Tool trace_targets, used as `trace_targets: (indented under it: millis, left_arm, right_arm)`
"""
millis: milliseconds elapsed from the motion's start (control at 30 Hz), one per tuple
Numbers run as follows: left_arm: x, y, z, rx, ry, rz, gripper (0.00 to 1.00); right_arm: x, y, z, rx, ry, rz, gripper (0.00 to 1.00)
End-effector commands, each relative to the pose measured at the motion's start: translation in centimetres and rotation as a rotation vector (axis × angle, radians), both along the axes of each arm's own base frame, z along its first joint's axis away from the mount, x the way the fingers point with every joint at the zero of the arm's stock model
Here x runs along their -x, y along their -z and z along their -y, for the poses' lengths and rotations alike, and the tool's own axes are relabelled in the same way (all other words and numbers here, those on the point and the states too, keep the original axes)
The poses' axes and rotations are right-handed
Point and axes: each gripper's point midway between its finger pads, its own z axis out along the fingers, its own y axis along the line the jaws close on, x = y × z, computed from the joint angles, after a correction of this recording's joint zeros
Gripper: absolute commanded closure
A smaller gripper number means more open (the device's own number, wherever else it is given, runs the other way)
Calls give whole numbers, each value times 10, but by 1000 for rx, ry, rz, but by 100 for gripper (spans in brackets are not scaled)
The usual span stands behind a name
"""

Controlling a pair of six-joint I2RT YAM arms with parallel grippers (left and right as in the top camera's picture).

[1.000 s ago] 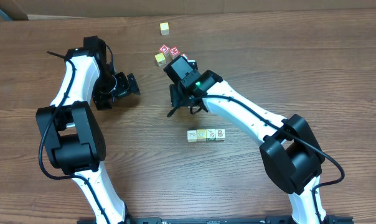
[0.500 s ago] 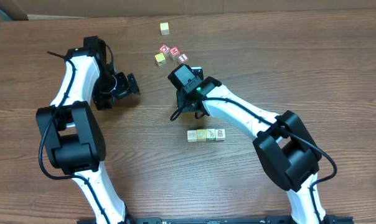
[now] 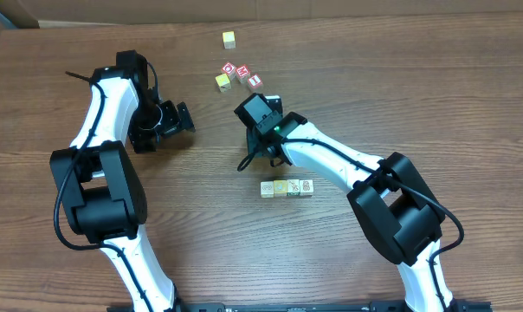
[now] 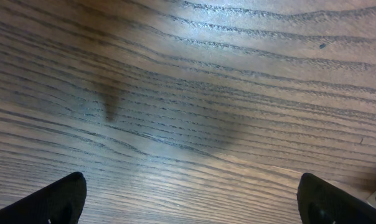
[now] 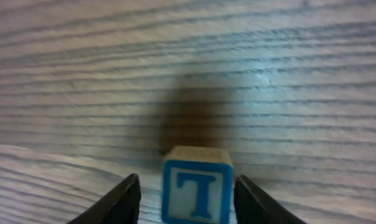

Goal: Flip 5 blocks

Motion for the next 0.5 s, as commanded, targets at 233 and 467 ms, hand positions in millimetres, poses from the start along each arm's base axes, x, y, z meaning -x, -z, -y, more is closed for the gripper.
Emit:
trace_targets:
  millis: [233, 467]
  left_arm:
    - [-4, -11, -1, -8, 0, 31, 0]
    - [-4, -11, -1, -8, 0, 31, 0]
  right_arm:
    - [-7, -17, 10, 39, 29, 35, 66]
    - [11, -88, -6, -43, -17, 90, 71]
